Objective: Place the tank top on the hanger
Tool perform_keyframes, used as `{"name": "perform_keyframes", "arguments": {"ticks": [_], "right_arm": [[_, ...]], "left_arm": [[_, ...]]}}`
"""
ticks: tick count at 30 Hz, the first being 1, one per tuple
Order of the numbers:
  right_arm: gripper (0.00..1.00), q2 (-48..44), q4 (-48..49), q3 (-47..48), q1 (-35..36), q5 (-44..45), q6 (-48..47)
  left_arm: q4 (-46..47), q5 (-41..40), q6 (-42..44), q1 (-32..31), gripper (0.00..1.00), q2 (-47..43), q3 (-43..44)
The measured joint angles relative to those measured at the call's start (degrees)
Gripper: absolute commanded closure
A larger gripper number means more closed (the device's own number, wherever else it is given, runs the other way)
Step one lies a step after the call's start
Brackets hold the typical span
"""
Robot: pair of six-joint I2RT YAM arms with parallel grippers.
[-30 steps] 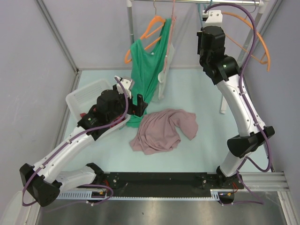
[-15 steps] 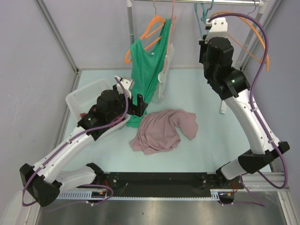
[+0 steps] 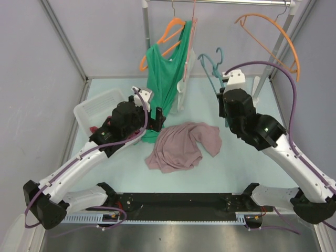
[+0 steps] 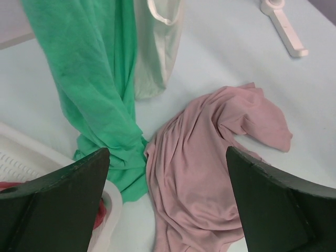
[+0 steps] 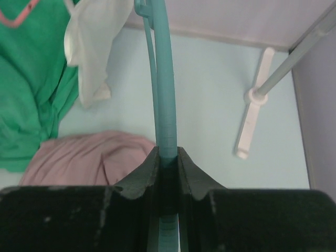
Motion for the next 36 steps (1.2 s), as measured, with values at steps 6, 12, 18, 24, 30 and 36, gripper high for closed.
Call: {"name": "perform_keyframes", "arguments": {"ticks": [6, 12, 18, 24, 30, 36], "right_arm": [[1.00, -9.7, -5.8, -6.9, 2.4, -0.5, 6.3], [1.00, -17.6, -10.5, -11.8, 2.4, -0.5, 10.4], [1.00, -20.3, -12.5, -13.6, 2.4, -0.3, 11.8], [1.00, -21.9, -12.7, -16.0, 2.3, -0.3, 12.5], [1.00, -22.1, -12.7, -16.0, 2.1, -0.3, 12.6], [1.00, -22.5, -13.2, -16.0, 1.9, -0.3, 12.6]], "left_arm": [[-0.5, -5.0, 0.5, -9.1, 0.03, 3.7, -0.3], [5.4, -3.4, -9.0, -14.6, 0.04, 9.9, -8.7], [9.0, -2.9, -17.0, -19.7, 0.05, 21.6, -12.0], [12.1, -2.0, -21.2, -22.5, 0.21, 27.2, -11.5], [16.5, -1.4, -23.6, -22.5, 0.72, 32.8, -10.3], [19.9, -0.2, -22.6, -22.5, 1.00, 40.2, -3.7]]}}
